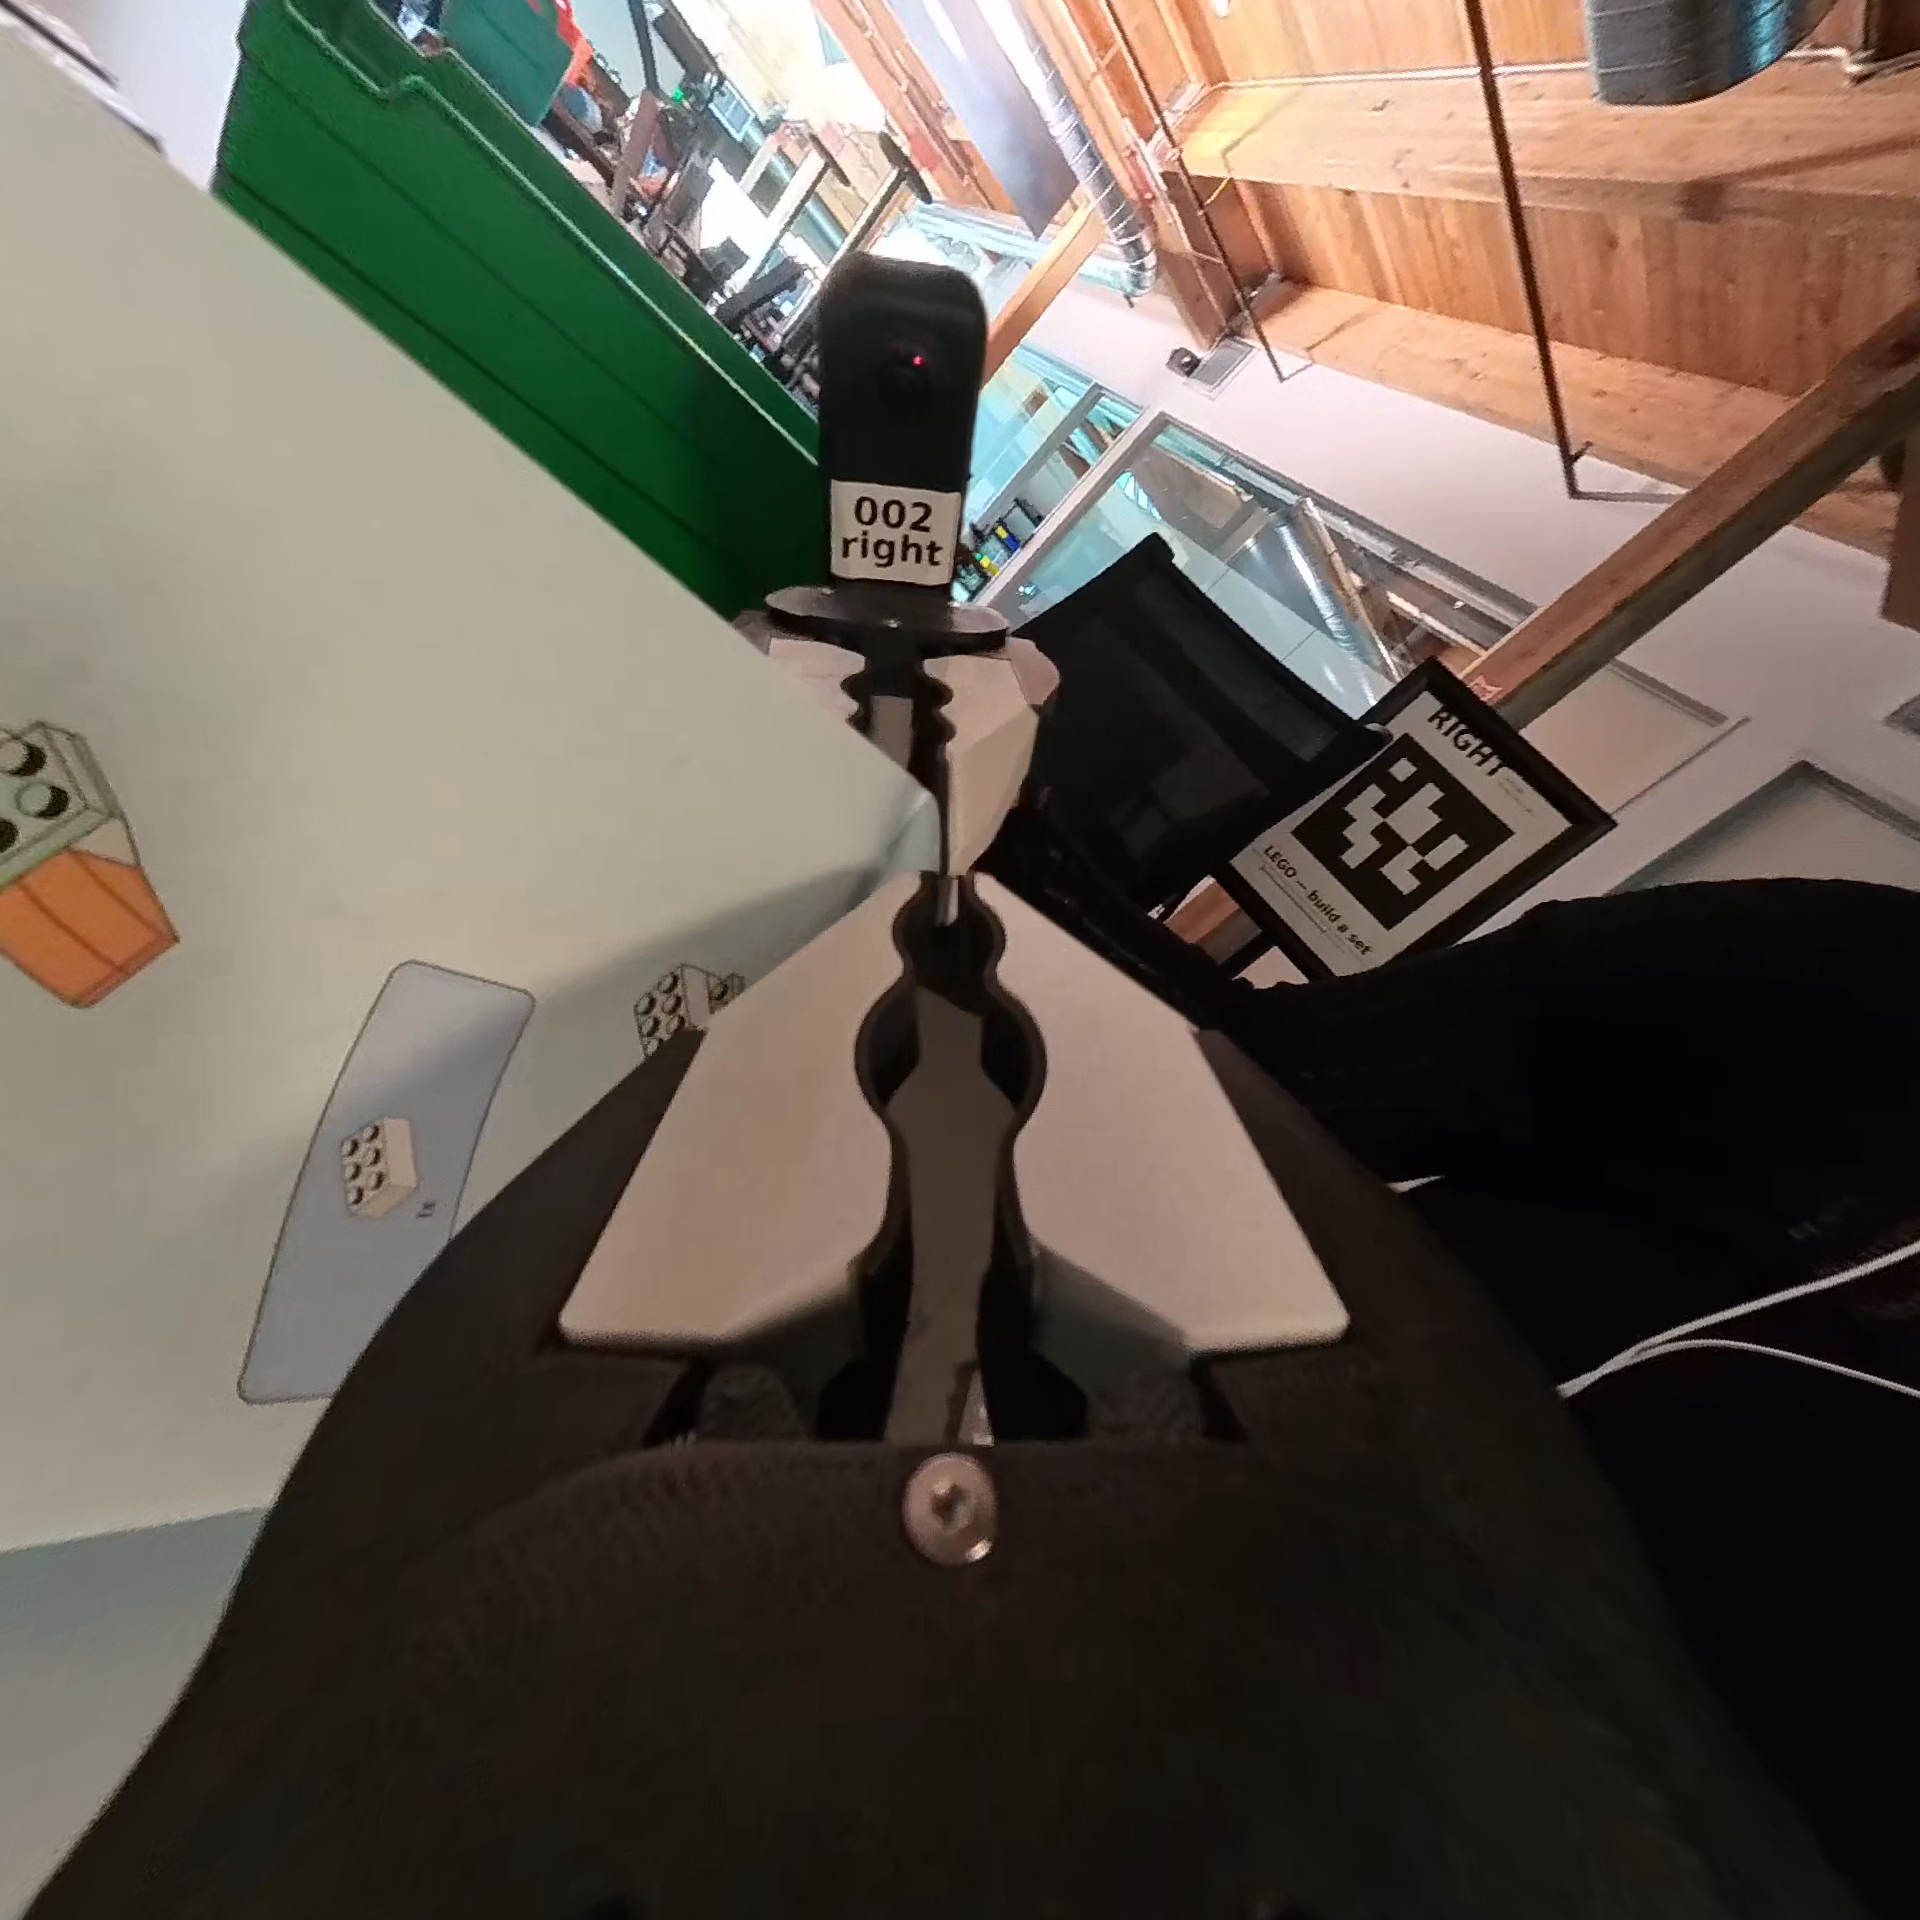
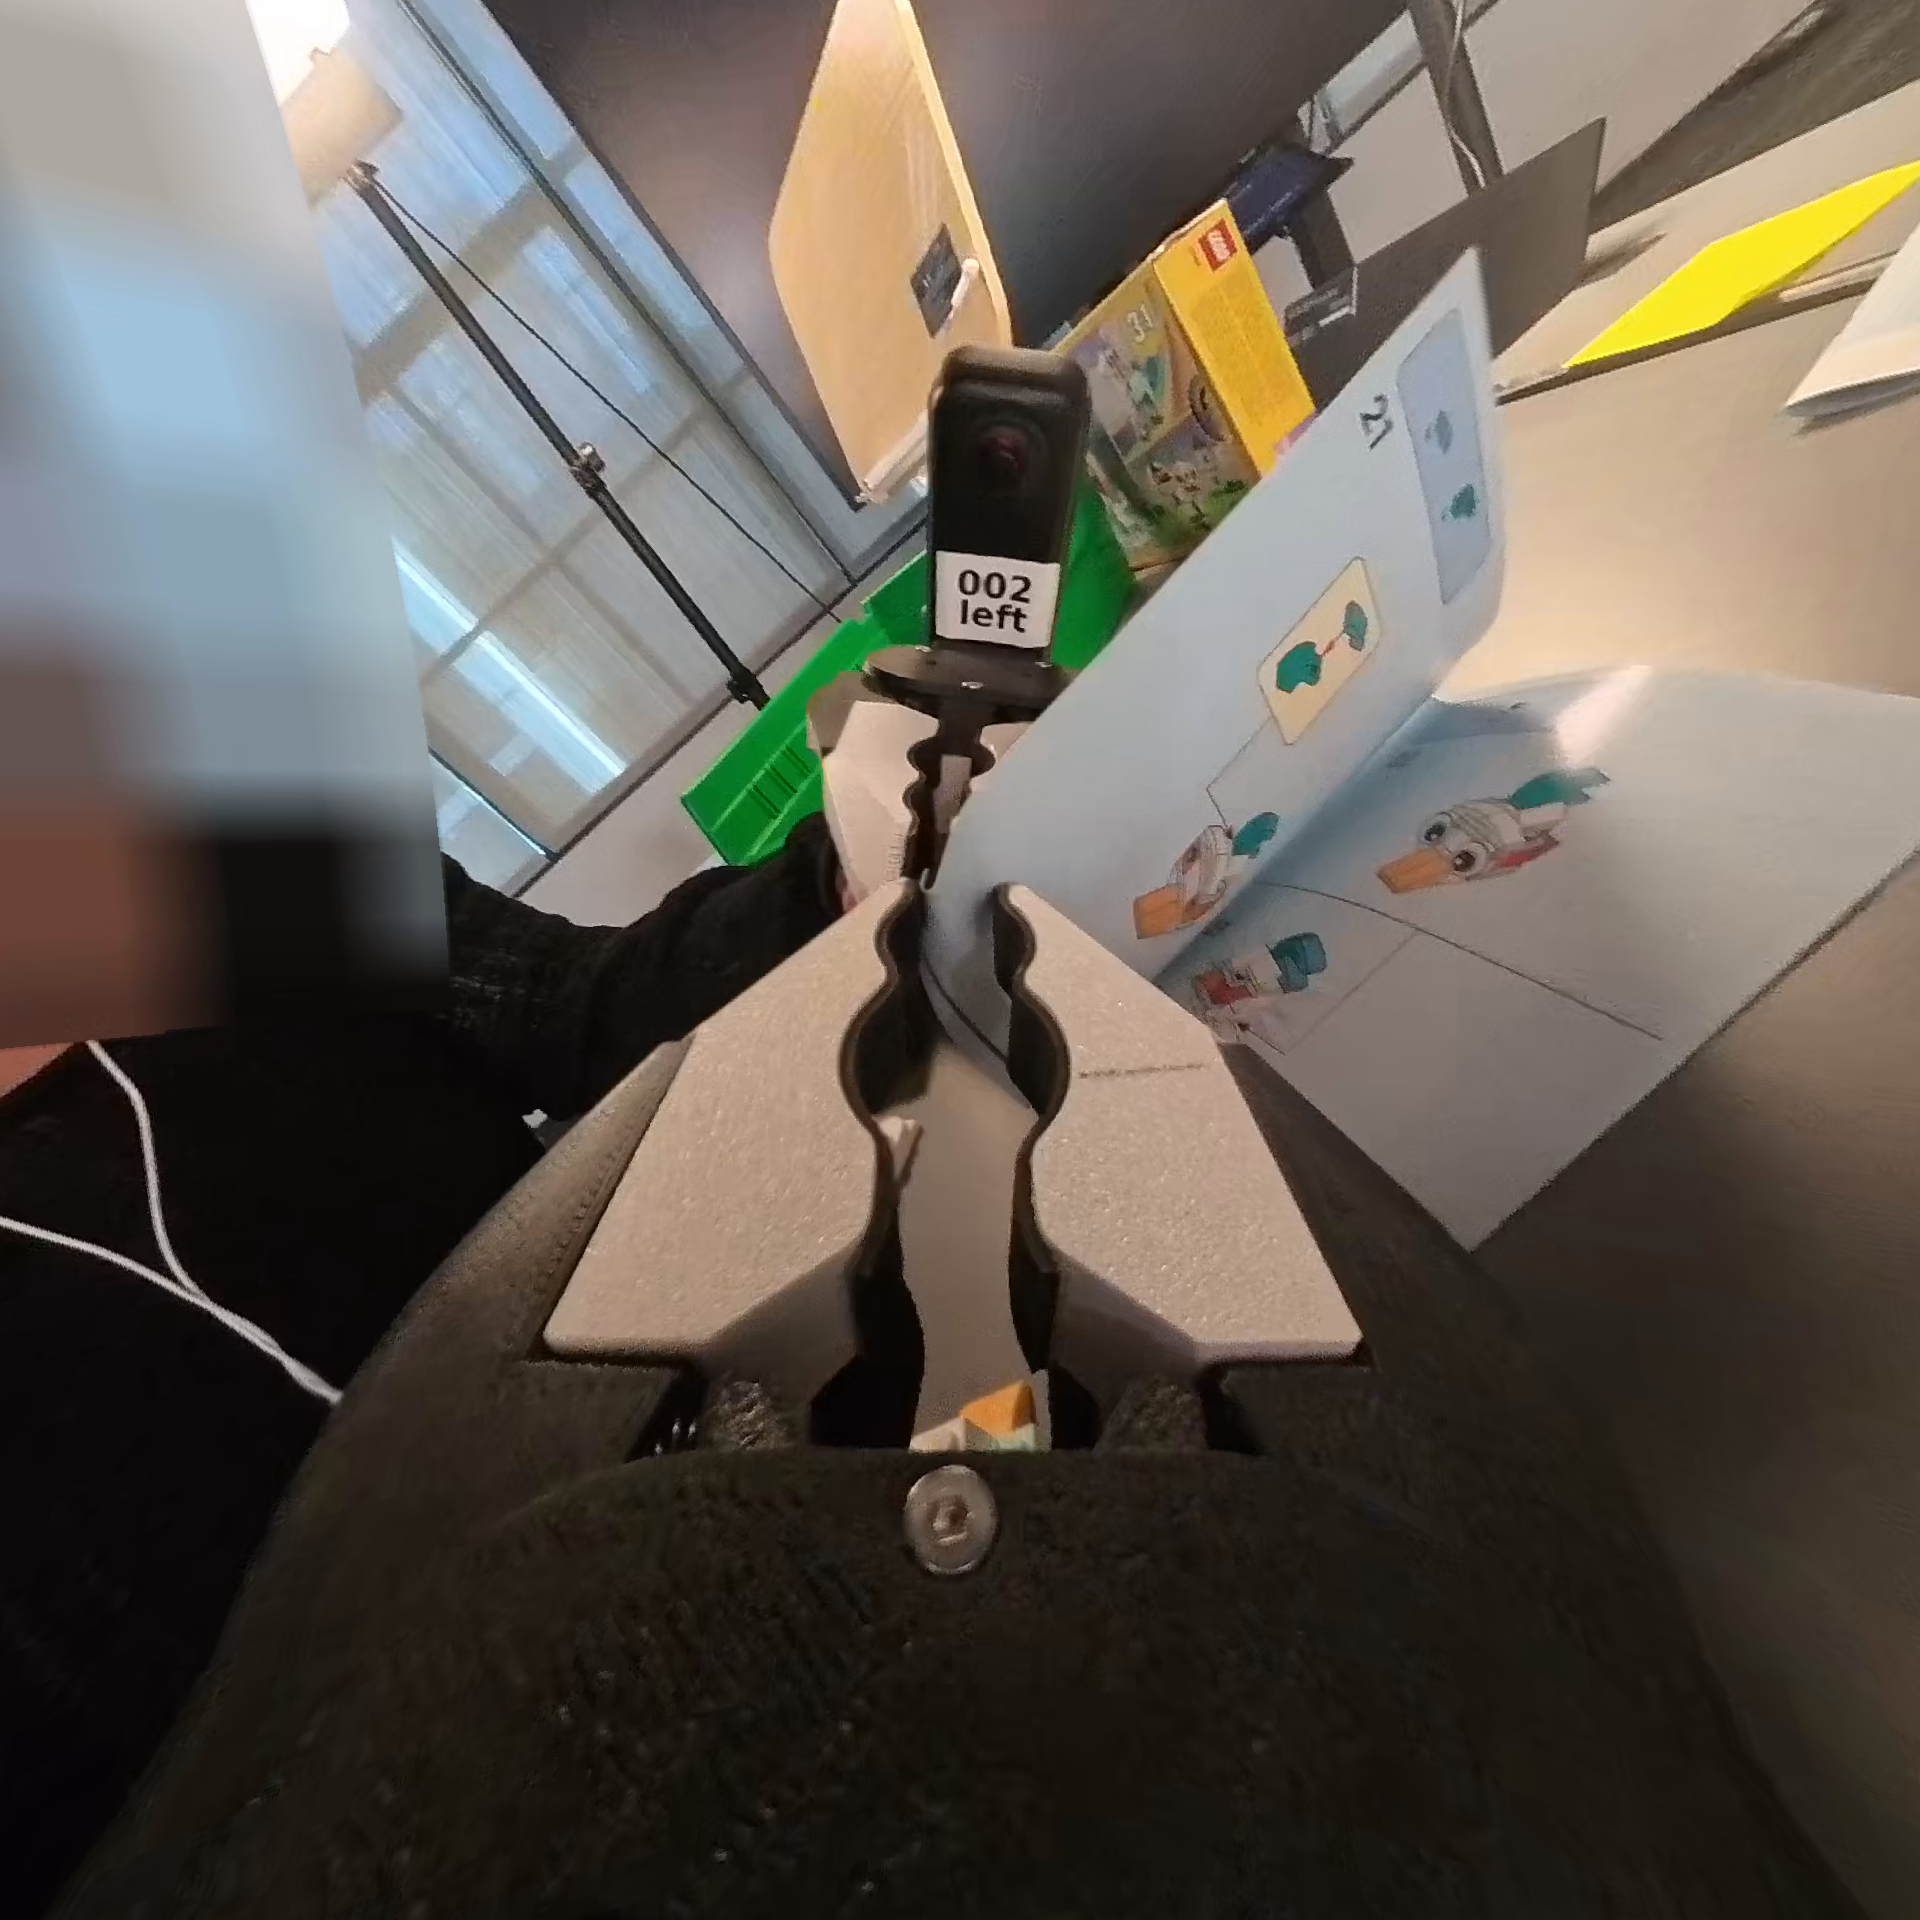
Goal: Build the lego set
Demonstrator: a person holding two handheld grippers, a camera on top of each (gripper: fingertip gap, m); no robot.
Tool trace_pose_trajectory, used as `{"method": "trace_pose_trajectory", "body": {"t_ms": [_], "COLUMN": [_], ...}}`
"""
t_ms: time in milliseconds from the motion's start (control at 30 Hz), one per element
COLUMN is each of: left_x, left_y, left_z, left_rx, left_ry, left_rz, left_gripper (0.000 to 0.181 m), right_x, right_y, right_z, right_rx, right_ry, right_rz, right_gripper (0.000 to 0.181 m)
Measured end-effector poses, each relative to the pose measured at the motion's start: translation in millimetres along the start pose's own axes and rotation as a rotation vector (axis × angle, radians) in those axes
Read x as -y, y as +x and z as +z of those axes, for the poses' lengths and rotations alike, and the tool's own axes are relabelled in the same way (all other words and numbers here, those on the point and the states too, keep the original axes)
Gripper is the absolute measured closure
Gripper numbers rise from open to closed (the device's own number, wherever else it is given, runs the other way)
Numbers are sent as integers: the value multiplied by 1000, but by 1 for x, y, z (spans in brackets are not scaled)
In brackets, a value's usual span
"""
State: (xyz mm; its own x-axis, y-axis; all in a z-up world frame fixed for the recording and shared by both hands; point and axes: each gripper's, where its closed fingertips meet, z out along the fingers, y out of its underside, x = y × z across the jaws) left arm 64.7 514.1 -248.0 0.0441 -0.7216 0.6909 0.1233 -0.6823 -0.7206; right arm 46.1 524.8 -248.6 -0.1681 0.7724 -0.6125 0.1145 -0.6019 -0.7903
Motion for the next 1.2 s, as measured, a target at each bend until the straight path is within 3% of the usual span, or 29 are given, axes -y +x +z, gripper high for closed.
{"method": "trace_pose_trajectory", "body": {"t_ms": [167, 333, 500, 867, 1200], "left_x": [2, 3, 3, -2, -2], "left_y": [9, 9, 9, 31, 35], "left_z": [0, 1, 1, 7, 6], "left_rx": [-31, -14, -10, -132, -159], "left_ry": [18, 32, 33, 26, 31], "left_rz": [62, 106, 106, 163, 162], "left_gripper": [181, 181, 181, 181, 181], "right_x": [3, 3, 1, 2, 4], "right_y": [-8, -2, -1, -29, -32], "right_z": [0, -4, -6, 4, 3], "right_rx": [53, 3, -7, 208, 245], "right_ry": [19, 4, -12, 23, 33], "right_rz": [18, 5, 9, 77, 116], "right_gripper": [165, 154, 154, 156, 152]}}
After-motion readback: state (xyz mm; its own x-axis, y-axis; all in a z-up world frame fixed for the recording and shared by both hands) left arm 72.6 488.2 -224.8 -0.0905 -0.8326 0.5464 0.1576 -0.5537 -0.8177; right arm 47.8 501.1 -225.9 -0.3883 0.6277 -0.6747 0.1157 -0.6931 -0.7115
